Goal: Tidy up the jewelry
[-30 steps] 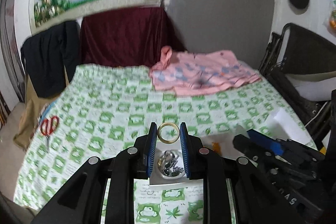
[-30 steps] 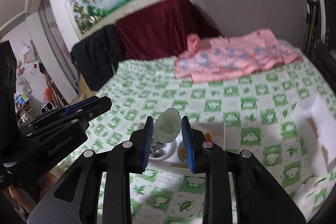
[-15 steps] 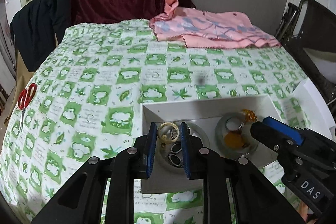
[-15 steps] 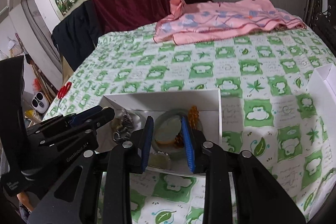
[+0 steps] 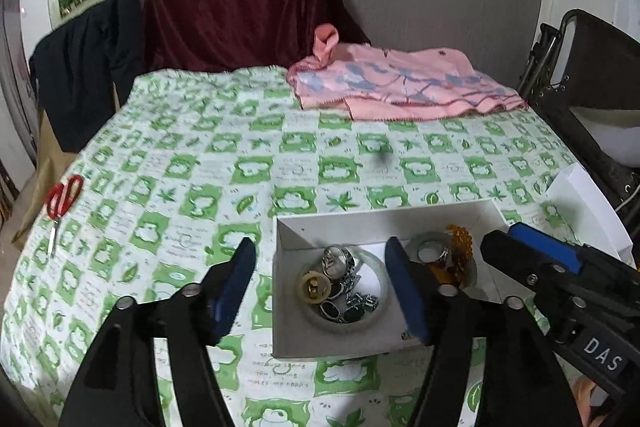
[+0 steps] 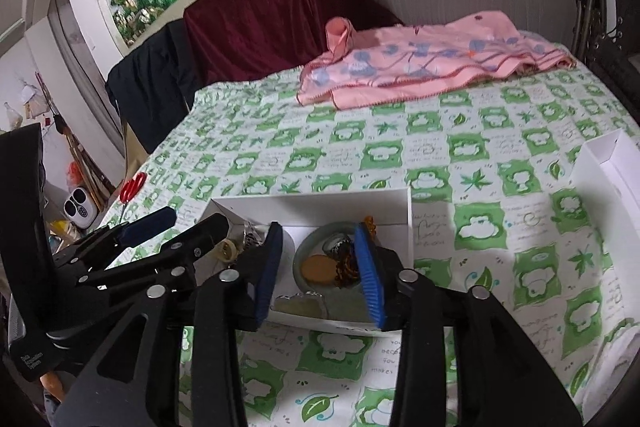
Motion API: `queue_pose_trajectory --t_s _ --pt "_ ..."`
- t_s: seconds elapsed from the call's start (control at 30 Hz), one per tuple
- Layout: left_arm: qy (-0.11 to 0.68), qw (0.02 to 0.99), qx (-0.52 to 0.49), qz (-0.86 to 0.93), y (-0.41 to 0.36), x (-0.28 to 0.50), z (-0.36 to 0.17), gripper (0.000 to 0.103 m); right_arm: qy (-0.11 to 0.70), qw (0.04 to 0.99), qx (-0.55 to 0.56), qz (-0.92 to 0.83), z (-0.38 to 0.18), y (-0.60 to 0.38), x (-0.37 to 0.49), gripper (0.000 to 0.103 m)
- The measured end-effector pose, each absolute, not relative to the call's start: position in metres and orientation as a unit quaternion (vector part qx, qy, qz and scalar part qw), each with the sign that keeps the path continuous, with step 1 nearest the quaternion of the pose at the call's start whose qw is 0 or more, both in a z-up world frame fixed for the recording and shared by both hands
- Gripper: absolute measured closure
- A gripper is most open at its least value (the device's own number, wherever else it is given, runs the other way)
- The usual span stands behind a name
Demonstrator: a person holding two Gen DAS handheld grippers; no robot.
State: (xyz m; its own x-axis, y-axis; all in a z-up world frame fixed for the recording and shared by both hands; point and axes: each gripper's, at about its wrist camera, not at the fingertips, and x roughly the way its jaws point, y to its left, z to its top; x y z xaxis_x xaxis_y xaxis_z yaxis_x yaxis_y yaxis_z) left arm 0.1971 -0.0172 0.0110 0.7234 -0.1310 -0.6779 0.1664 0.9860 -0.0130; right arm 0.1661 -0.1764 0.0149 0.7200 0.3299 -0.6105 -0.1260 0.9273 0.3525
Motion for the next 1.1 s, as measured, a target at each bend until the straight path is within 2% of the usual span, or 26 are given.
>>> queue_pose_trajectory --t_s 0.03,0.1,0.23,0.4,0.6,1.1 --pt "0.359 0.93 0.026 -0.078 -0.017 0.195 0.013 0.028 0.347 0.918 0.144 0.123 0.018 -0.177 0.164 0.056" --pt "0.351 0.933 0.029 -0.071 -0.018 0.19 0.017 0.022 0.338 0.923 0.141 0.117 0.021 -0.178 0.159 0.053" --pt "0.34 0.938 0.028 -0.059 -0.013 0.186 0.021 0.016 0.325 0.929 0.138 0.107 0.027 -0.179 0.155 0.044" --pt "0.331 0.942 0.022 -0.047 -0.01 0.182 0.026 0.011 0.308 0.938 0.13 0.097 0.036 -0.18 0.147 0.041" --pt "0.313 0.949 0.042 -0.023 -0.013 0.171 0.027 0.006 0.289 0.947 0.116 0.083 0.042 -0.177 0.134 0.032" --pt "0.3 0.953 0.033 -0.001 0.001 0.139 0.024 0.006 0.283 0.951 0.113 0.053 0.026 -0.178 0.098 0.027"
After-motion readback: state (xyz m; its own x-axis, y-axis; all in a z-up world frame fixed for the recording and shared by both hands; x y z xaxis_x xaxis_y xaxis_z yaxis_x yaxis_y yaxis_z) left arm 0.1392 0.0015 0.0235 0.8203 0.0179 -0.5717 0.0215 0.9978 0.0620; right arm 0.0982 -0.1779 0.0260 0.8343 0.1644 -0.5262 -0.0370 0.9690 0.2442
